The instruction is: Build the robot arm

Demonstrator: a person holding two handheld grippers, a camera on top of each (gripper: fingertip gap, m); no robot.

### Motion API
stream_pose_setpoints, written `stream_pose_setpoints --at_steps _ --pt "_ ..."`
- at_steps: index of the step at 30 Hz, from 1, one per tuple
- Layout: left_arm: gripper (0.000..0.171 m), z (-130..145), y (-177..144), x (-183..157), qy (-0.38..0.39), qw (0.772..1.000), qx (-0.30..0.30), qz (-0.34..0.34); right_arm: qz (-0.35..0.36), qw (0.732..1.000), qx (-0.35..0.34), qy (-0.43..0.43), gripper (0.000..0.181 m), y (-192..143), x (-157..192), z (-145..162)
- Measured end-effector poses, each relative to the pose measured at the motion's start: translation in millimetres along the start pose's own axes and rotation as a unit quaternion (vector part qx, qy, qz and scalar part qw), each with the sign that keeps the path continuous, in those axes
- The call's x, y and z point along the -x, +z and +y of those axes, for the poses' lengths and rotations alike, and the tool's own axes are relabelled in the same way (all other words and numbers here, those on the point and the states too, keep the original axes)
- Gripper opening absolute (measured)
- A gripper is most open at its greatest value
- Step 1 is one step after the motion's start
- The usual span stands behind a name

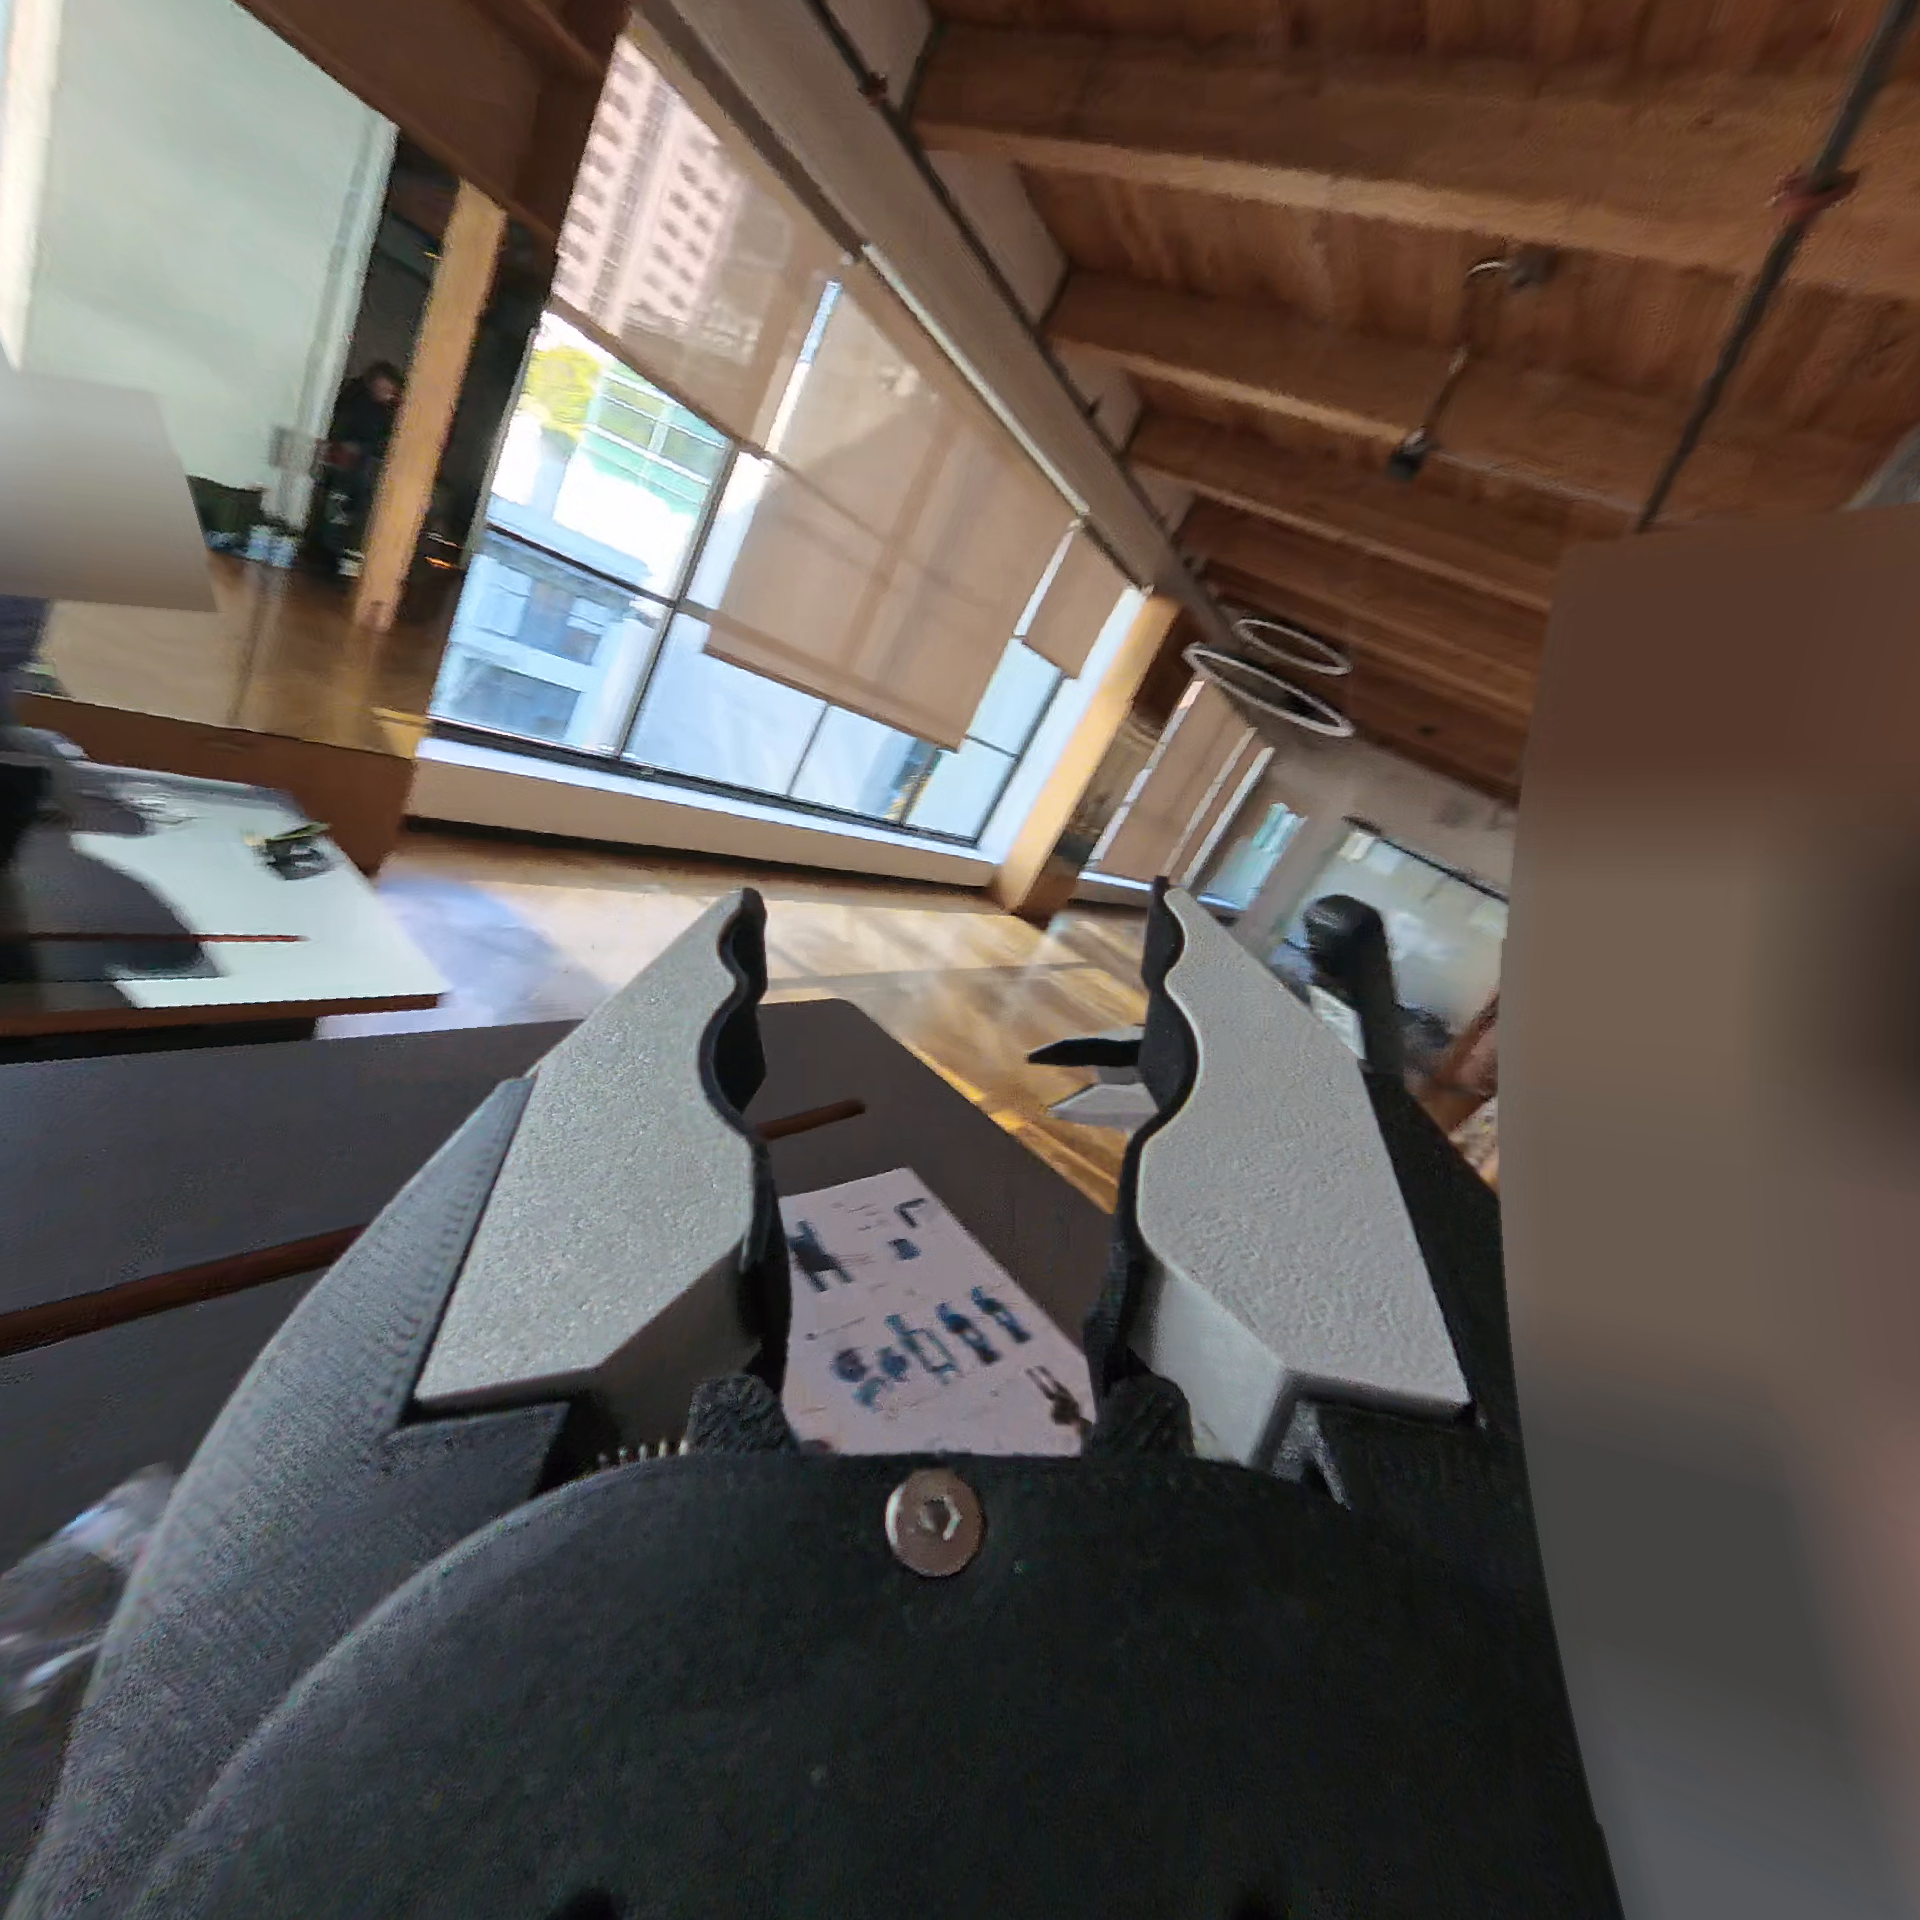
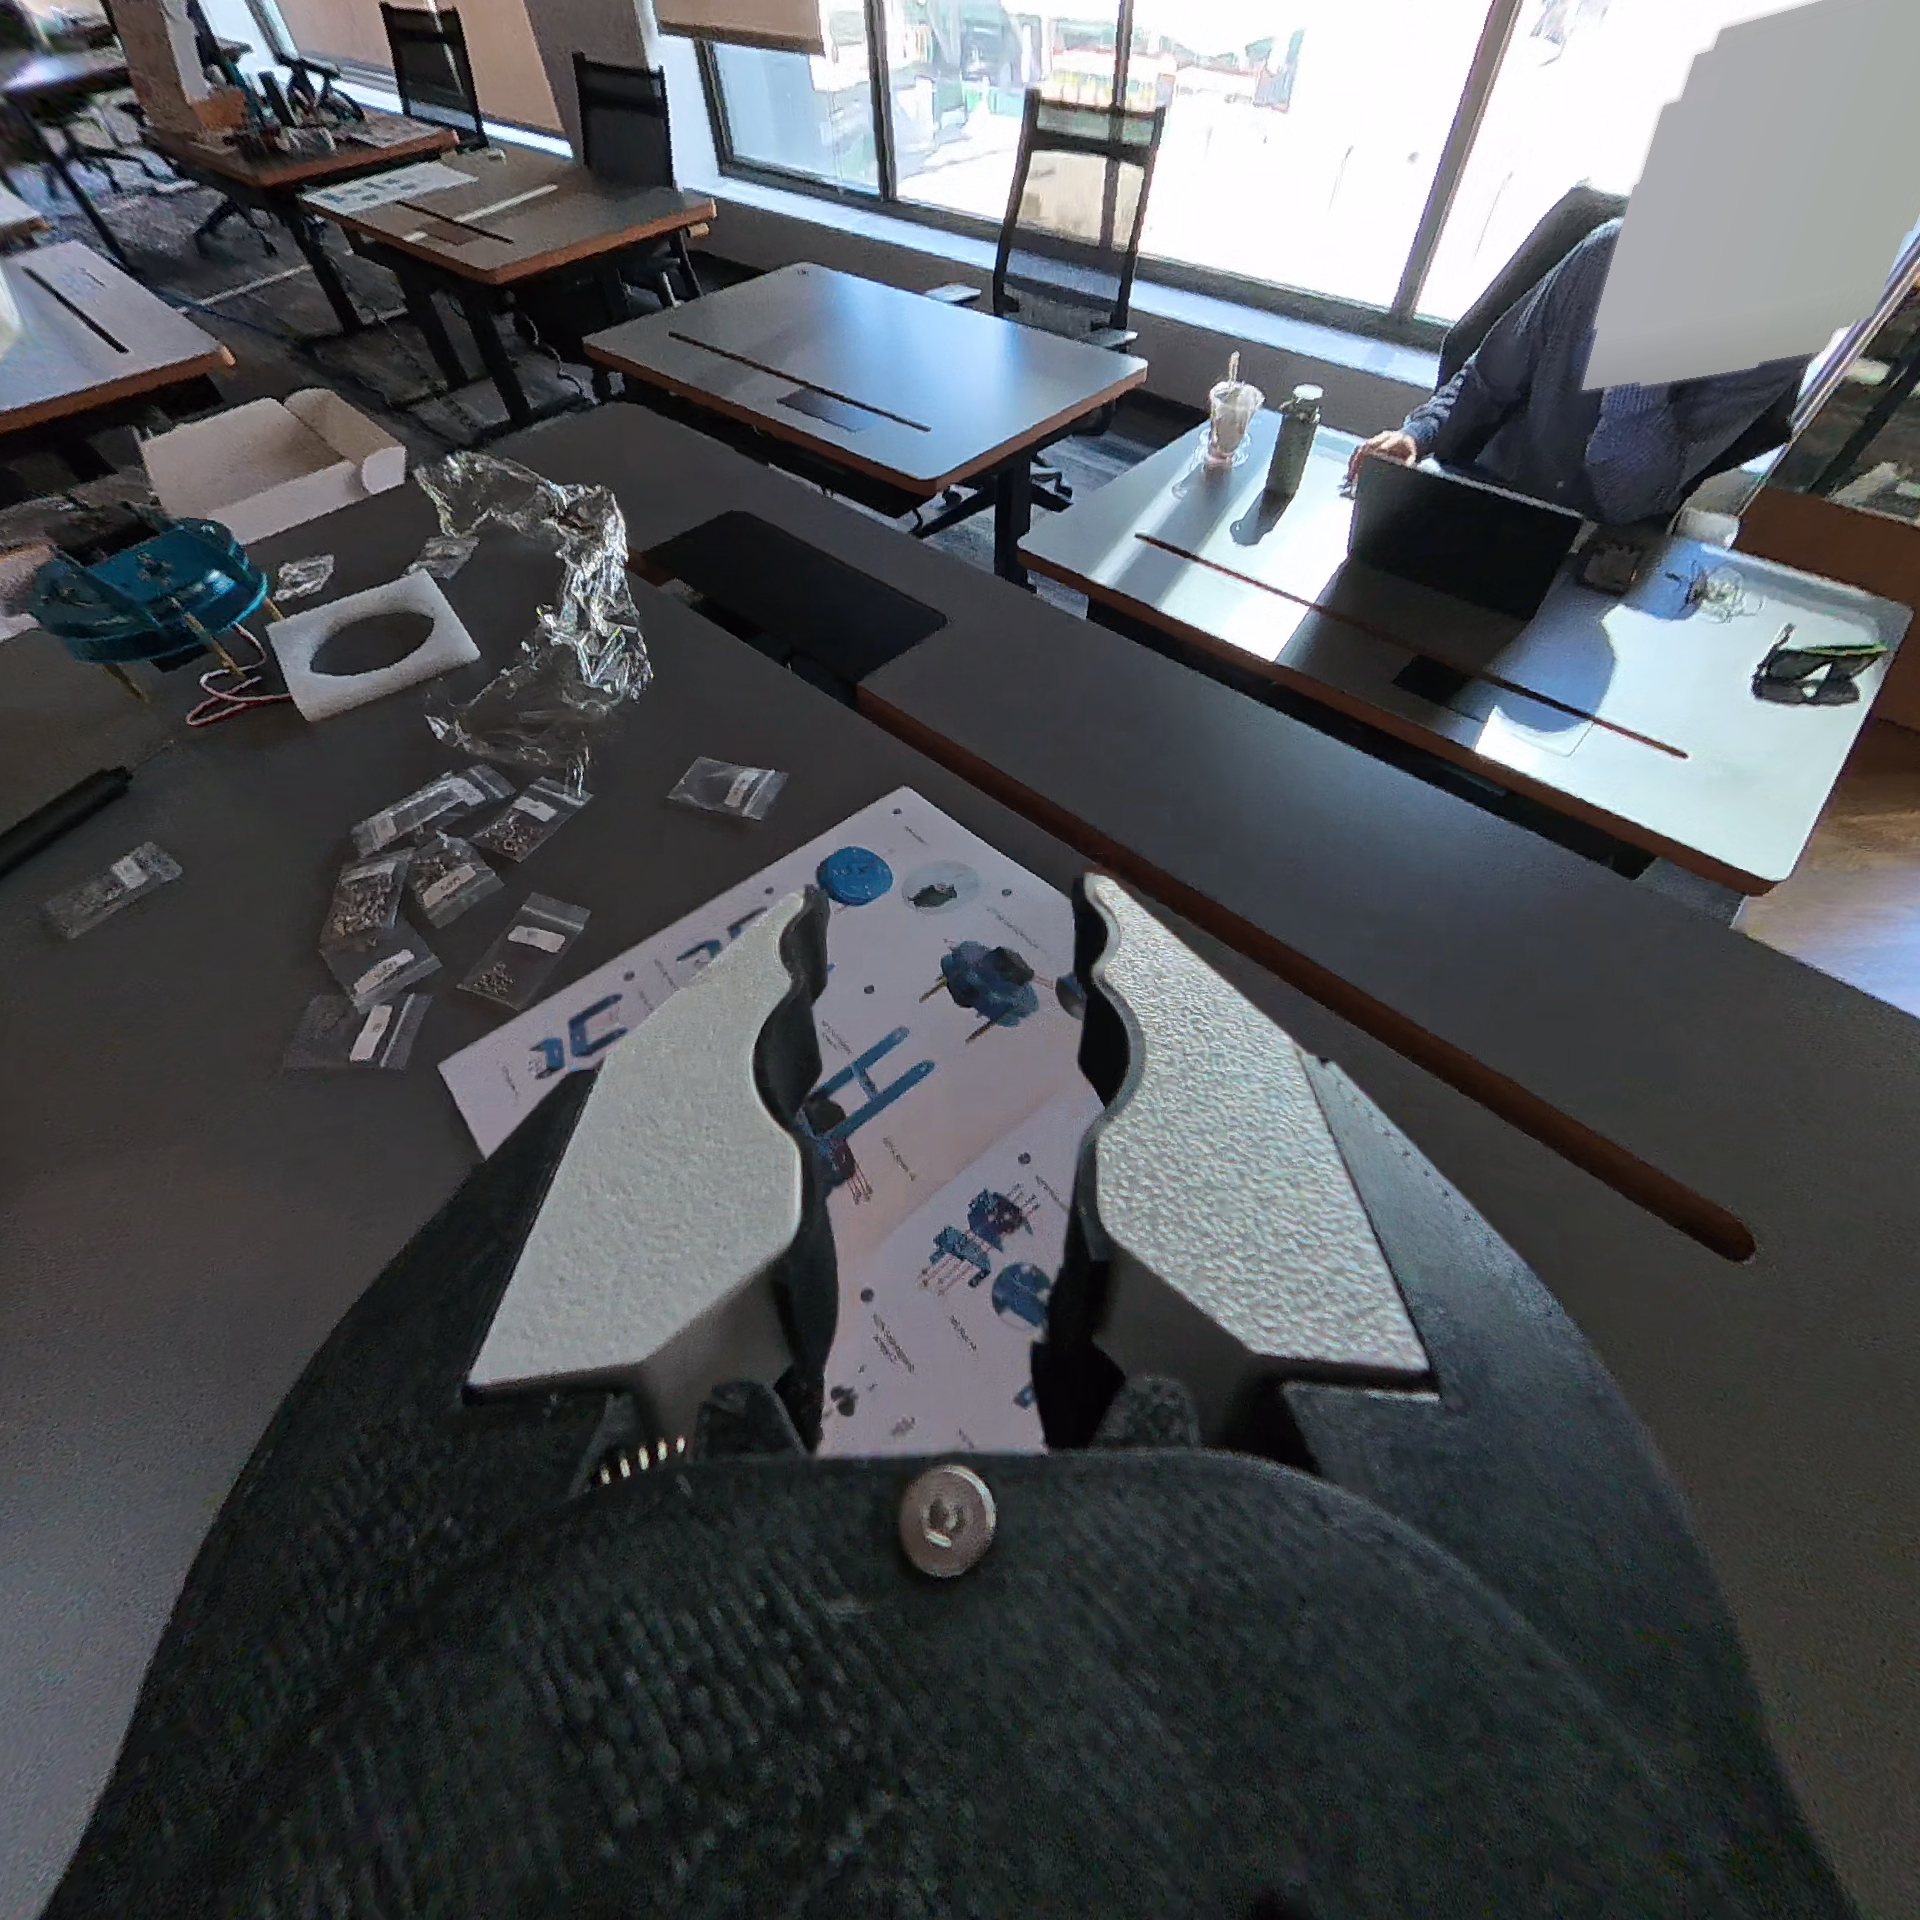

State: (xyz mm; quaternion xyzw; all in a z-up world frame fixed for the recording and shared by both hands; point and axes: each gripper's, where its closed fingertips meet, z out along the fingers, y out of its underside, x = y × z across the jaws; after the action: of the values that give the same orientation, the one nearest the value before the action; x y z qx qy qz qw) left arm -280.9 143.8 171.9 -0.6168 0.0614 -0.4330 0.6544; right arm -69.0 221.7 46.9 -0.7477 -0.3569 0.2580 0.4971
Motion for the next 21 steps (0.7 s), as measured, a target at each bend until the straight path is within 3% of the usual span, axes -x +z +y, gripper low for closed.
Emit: stream_pose_setpoints --at_steps 3,7,10,13,16,18,21 --pt "0.069 18 14 -29 0.005 0.999 0.024 0.04 0.004 1.0 -0.012 0.002 0.047 -19 -18 -2" --pt "0.059 29 3 -65 0.047 0.999 -0.003 0.015 0.014 0.999 -0.042 -0.021 0.047 -55 -36 -10" --pt "0.063 75 -18 -98 0.022 0.999 0.038 0.005 -0.023 0.999 -0.03 -0.02 0.051 -65 -48 6" --pt "0.063 122 -65 -107 0.034 0.996 0.044 -0.076 -0.012 1.0 -0.011 -0.012 0.052 -67 -78 28" --pt "0.065 144 -131 -108 0.091 0.973 0.056 -0.205 -0.001 1.0 -0.024 -0.002 0.052 -68 -99 34" --pt "0.067 143 -180 -113 0.113 0.949 0.065 -0.286 -0.015 0.997 -0.071 0.026 0.051 -68 -103 20" --pt "0.066 125 -250 -132 0.128 0.914 0.028 -0.385 -0.064 0.983 -0.156 0.074 0.046 -62 -85 -13"
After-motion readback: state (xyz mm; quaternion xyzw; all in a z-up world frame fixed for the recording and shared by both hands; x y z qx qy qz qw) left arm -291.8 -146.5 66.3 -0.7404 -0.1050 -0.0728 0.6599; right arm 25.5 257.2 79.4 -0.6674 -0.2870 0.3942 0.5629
